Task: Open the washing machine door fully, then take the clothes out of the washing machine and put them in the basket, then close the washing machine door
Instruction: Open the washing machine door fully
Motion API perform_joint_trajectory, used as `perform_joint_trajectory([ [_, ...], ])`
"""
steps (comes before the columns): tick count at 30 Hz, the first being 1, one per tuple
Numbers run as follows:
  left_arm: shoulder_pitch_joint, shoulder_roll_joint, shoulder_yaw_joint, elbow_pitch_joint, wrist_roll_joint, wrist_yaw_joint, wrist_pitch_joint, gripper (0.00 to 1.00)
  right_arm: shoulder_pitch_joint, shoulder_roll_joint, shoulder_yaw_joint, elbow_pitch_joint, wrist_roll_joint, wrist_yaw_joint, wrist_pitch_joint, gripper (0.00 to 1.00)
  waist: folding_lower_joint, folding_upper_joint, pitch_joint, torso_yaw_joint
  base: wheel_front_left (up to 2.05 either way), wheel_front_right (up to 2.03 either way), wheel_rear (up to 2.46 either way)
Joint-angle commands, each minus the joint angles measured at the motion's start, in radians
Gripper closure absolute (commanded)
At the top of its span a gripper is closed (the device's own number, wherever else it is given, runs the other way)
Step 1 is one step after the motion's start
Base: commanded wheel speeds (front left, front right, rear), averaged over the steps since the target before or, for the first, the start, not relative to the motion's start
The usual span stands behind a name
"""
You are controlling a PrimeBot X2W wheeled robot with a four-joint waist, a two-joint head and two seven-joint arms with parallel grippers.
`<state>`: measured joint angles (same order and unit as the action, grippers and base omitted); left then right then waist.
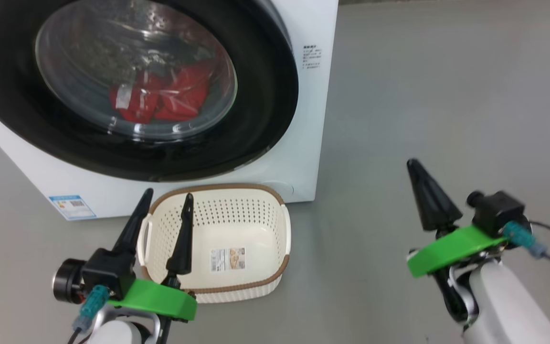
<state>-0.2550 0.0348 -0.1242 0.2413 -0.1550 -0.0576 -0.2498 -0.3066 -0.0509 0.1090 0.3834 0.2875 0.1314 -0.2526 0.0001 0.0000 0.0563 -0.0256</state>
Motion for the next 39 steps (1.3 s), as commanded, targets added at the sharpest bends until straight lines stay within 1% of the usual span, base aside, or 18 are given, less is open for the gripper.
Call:
perform_joint_trajectory([
  [1,-0.042,0.016,0.029,-0.041,0.008,0.003,-0.012,0.00,-0.059,0.001,0.015,-0.020,0.064,-0.001,-0.009,1.00,-0.0001,0.0000,0.029,0.011,0.00,0.00,0.00],
  [5,-0.053,0.016,0.024,-0.068,0.011,-0.001,-0.012,0.00,-0.113,0.001,0.011,-0.013,0.251,-0.001,-0.009,1.00,-0.0001,0.0000,0.073,0.026,0.00,0.00,0.00],
  [10,-0.073,0.016,0.019,-0.100,0.014,-0.002,-0.012,0.00,-0.190,-0.008,0.008,-0.001,0.343,-0.001,-0.009,1.00,-0.0001,0.0000,0.136,0.046,0.00,0.00,0.00],
  [19,-0.106,0.016,0.018,-0.168,0.011,-0.007,-0.012,0.00,-0.326,-0.045,0.027,-0.013,0.604,-0.001,-0.009,1.00,-0.0001,0.0000,0.243,0.078,0.00,0.00,0.00],
  [20,-0.106,0.016,0.018,-0.168,0.011,-0.007,-0.012,0.00,-0.326,-0.045,0.027,-0.013,0.604,-0.001,-0.009,1.00,-0.0001,0.0000,0.243,0.078,0.00,0.00,0.00],
  [24,-0.122,0.016,0.009,-0.192,0.004,-0.005,-0.012,0.00,-0.378,-0.069,0.048,-0.020,0.755,-0.001,0.005,1.00,-0.0001,0.0000,0.282,0.094,0.00,0.00,0.00],
  [28,-0.135,0.016,0.001,-0.203,-0.001,0.000,-0.012,0.00,-0.430,-0.096,0.068,-0.022,0.888,-0.001,0.043,1.00,-0.0001,0.0000,0.314,0.106,0.00,0.00,0.00],
  [31,-0.142,0.016,-0.005,-0.209,-0.004,0.002,-0.012,0.00,-0.471,-0.116,0.082,-0.017,0.963,-0.001,0.073,1.00,-0.0001,0.0000,0.336,0.113,0.00,0.00,0.00],
  [34,-0.149,0.016,-0.013,-0.214,-0.005,0.004,-0.012,0.00,-0.513,-0.121,0.083,-0.006,1.063,-0.001,0.131,1.00,-0.0001,0.0000,0.358,0.119,0.00,0.00,0.00],
  [39,-0.162,0.016,-0.027,-0.217,-0.004,0.010,-0.012,0.00,-0.592,-0.141,0.080,0.029,1.178,-0.001,0.236,1.00,-0.0001,0.0000,0.395,0.133,0.00,0.00,0.00],
])
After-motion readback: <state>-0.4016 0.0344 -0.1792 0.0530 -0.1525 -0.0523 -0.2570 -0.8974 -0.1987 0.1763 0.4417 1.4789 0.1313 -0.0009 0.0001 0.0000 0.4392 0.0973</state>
